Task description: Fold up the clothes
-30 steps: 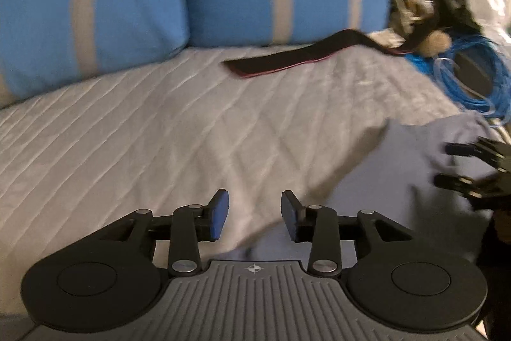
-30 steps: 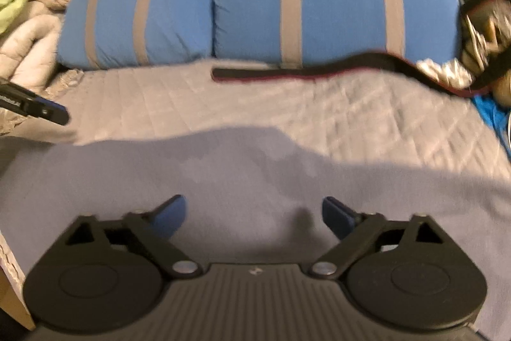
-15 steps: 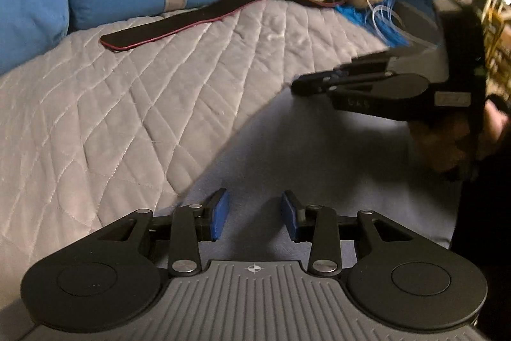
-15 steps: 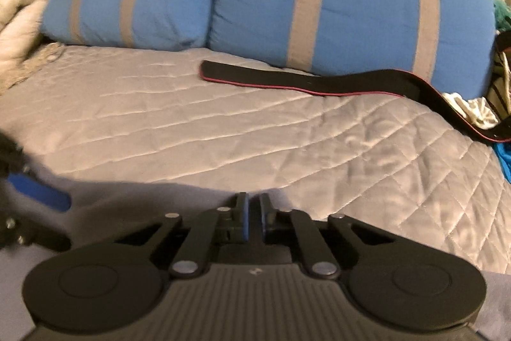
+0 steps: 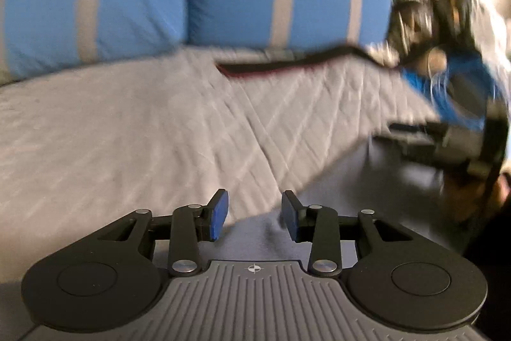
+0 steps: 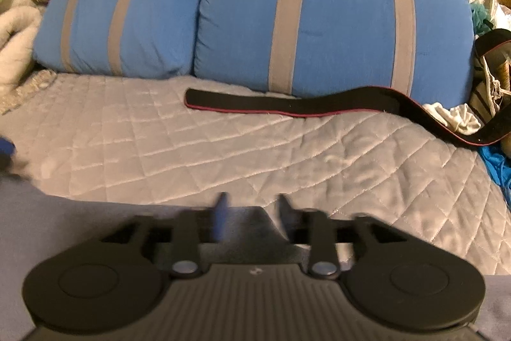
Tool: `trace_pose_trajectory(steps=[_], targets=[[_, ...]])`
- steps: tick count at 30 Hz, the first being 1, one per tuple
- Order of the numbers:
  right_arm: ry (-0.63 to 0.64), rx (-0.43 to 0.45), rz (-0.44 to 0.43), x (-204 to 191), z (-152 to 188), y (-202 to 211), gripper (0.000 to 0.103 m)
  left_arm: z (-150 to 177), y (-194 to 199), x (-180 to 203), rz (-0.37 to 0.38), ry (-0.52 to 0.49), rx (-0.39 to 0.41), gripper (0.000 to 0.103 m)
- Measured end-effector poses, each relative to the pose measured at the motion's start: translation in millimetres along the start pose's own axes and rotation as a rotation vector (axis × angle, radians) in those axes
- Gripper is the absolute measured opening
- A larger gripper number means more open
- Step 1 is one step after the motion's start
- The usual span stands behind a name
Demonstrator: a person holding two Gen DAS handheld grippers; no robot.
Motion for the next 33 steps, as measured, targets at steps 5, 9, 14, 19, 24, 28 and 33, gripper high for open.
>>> trace_pose_trajectory(steps=[5, 9, 14, 19, 24, 28, 33], targets=[[0.005, 0.043, -0.057, -4, 1, 20, 0.101, 4, 78, -28, -0.118, 0.053, 0.114, 0.063], [0.020, 0.080, -0.090, -11, 4, 38, 0.103, 25, 124, -61, -0.212, 0.135, 0.163, 0.075], [0.047, 0.124, -0.107, -21, 9, 57, 0.103, 69, 170, -112, -0.309, 0.345, 0.250, 0.075], [0.051, 0.120, -0.126, -26, 16, 66, 0.103, 125, 200, -165, -0.280, 0.677, 0.424, 0.075], [0.076, 0.124, -0.132, -33, 22, 73, 0.103, 174, 208, -204, -0.187, 0.919, 0.579, 0.075], [0.073, 0.120, -0.138, -35, 24, 76, 0.103, 207, 197, -223, -0.083, 1.065, 0.665, 0.075], [0.056, 0.116, -0.143, -34, 25, 76, 0.103, 229, 185, -237, 0.037, 1.181, 0.854, 0.074]])
Point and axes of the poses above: each gripper's, at about its wrist camera, not at the fingertips, and y roughly against the way its jaws point, x to its right, z to its underside, the point moved 6 cm from there along -y, roughly the way its jaws point, and after that the axes turned 11 degrees about z, right-handed, at the moved point
